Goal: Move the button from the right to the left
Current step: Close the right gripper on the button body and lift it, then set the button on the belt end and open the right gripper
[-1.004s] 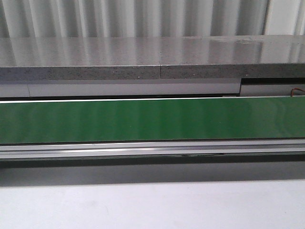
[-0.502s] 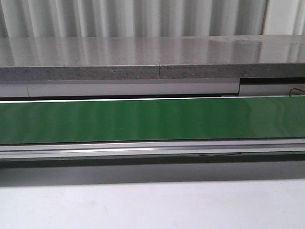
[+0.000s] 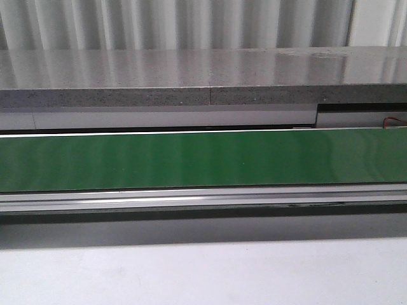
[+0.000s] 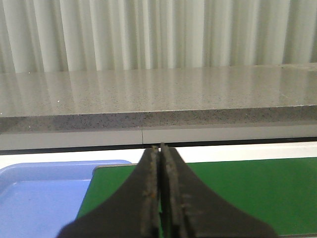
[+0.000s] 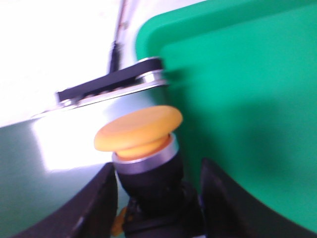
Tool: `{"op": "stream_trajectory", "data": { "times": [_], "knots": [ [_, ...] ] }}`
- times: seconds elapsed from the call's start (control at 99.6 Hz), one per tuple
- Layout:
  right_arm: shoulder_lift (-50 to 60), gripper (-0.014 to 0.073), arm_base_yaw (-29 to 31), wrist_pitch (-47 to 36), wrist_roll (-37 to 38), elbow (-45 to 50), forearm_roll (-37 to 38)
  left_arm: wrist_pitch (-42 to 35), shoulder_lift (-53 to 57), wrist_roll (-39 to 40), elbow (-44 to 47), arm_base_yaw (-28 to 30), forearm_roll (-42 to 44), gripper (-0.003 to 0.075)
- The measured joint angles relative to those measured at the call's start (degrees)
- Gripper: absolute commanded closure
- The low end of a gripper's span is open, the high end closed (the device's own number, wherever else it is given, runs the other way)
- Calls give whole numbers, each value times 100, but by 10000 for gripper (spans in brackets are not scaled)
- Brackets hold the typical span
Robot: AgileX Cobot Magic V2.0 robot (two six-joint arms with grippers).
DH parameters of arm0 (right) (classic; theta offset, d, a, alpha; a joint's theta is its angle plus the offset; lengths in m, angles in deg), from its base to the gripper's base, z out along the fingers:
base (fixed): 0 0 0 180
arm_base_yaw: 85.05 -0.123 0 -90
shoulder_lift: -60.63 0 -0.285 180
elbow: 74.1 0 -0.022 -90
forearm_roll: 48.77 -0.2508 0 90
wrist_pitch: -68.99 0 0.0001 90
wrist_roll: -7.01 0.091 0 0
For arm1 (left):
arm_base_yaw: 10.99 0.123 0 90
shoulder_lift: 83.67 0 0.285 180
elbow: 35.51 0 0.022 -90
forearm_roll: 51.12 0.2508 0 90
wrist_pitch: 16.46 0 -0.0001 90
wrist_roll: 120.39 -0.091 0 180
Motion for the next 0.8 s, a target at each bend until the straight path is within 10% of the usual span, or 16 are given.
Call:
{"op": "stream_trajectory", "data": {
  "times": [0.803],
  "knots": [
    [-274, 256, -679, -777, 757, 970, 457, 0, 0, 0, 0, 0, 0, 740]
  ]
}}
